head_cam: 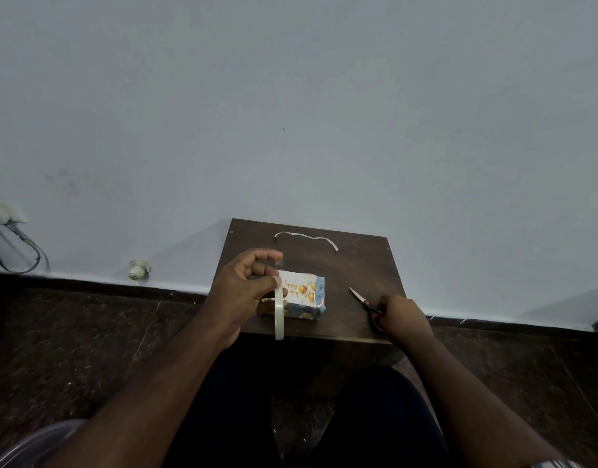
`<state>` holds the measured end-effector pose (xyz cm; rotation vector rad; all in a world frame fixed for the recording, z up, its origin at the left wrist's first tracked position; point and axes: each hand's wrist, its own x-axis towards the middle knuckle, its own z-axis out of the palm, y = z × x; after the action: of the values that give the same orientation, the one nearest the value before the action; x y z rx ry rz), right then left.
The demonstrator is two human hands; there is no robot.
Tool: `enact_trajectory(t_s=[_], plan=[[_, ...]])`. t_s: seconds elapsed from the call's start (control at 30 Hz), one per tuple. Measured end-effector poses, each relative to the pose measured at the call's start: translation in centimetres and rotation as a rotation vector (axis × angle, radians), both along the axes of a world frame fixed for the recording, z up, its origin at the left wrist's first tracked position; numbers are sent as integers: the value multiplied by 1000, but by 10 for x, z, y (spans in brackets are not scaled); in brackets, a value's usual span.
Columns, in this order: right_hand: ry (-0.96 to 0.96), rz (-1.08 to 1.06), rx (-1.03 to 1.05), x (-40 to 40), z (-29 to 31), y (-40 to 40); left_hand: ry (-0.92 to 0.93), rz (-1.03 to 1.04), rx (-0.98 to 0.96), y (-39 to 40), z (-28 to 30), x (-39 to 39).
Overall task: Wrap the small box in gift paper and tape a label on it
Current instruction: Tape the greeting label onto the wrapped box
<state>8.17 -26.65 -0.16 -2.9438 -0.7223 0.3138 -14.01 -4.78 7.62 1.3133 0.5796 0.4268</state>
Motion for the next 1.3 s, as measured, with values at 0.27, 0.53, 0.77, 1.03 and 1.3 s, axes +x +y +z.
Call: enact_trajectory(t_s=[0.27, 0.53, 0.77, 1.03, 1.3], plan=[[-11, 16, -43, 7, -10, 2, -4, 33, 29, 1, 0, 0], [91, -38, 173, -2, 14, 13, 18, 37, 33, 2, 0, -1], [697, 120, 654, -37, 80, 29, 36, 36, 58, 3, 0, -1], [671, 408, 480, -45, 116, 53, 11, 39, 34, 2, 1, -1], [562, 521, 429, -41, 123, 60, 10, 45, 11, 3, 4, -2]])
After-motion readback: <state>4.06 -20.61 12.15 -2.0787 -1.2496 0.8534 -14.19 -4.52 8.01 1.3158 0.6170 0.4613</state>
